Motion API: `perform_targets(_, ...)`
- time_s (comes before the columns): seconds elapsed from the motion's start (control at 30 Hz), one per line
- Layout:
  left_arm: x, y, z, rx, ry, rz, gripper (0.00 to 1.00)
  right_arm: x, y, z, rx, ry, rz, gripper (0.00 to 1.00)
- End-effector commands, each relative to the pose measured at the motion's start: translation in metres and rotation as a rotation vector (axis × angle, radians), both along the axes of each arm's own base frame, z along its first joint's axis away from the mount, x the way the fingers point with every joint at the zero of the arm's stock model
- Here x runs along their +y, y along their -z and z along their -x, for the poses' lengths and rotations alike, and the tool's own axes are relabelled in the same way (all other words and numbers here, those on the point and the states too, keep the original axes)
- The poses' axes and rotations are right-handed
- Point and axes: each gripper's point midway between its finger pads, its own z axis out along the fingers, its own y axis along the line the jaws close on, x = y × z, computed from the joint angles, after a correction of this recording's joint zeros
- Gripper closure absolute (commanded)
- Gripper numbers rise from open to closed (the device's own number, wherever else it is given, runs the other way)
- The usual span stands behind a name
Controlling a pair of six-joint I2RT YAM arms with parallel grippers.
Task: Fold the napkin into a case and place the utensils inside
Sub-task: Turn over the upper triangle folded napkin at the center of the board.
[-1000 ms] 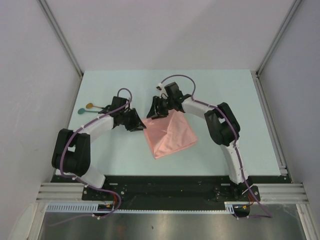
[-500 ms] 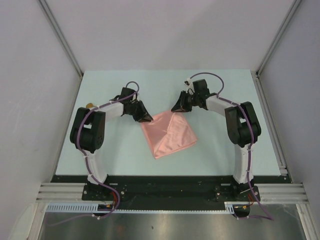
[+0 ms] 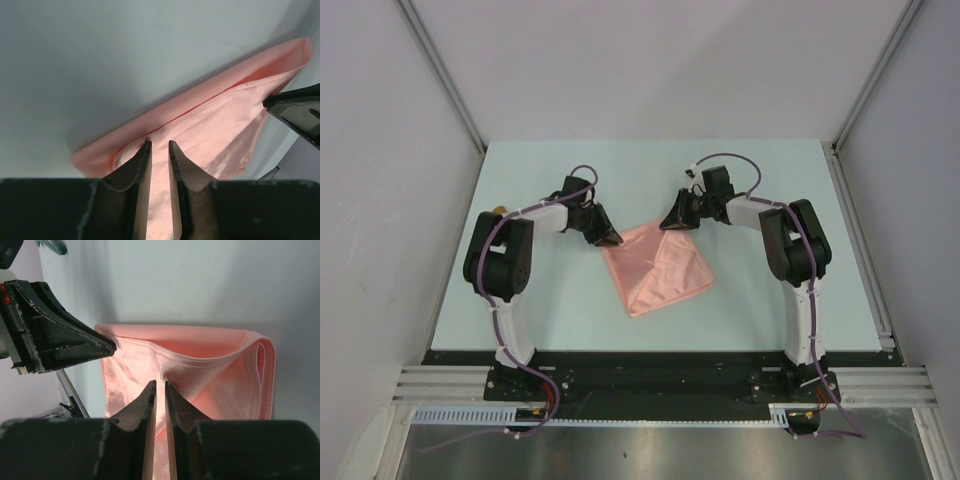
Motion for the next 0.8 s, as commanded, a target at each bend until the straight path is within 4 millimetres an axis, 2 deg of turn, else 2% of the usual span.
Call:
perform_targets(0.0, 0.019, 0.005, -0.011, -0.013, -0.029, -0.054, 0.76, 0.005, -0.018, -0.02, -0.075, 0.004, -0.04, 0.84)
perform_targets(0.33, 0.034, 0.007, -0.008, -0.012, -0.047, -0.11, 0.76, 0.007, -0.005, -0.036, -0.065, 0.009, -0.044, 0.84)
perform_targets(0.5, 0.035, -0.007, -0.011, -0.056, -0.037, -0.144, 0.75, 0.009, -0.002, -0.044, -0.063, 0.005, -0.048, 0.83)
perform_targets(0.6, 0.011, -0.04, -0.005, -0.154, 0.051, -0.122, 0.69, 0.012, -0.001, -0.044, -0.056, -0.005, -0.062, 0.84)
perform_targets(0.63, -0.004, -0.043, 0.008, -0.16, 0.102, -0.108, 0.68, 0.013, 0.001, -0.043, -0.051, -0.009, -0.064, 0.84)
perform_targets(0.67, -0.012, -0.057, 0.017, -0.184, 0.131, -0.089, 0.67, 0.014, 0.001, -0.042, -0.047, -0.011, -0.067, 0.84)
perform_targets(0.7, -0.02, -0.061, 0.024, -0.192, 0.154, -0.073, 0.67, 0.015, 0.0, -0.042, -0.046, -0.012, -0.069, 0.84)
perform_targets(0.73, -0.029, -0.055, 0.042, -0.174, 0.192, -0.055, 0.67, 0.015, 0.001, -0.041, -0.045, -0.012, -0.07, 0.84)
perform_targets(0.77, -0.036, -0.058, 0.052, -0.177, 0.212, -0.033, 0.67, 0.014, 0.001, -0.041, -0.042, -0.011, -0.071, 0.84)
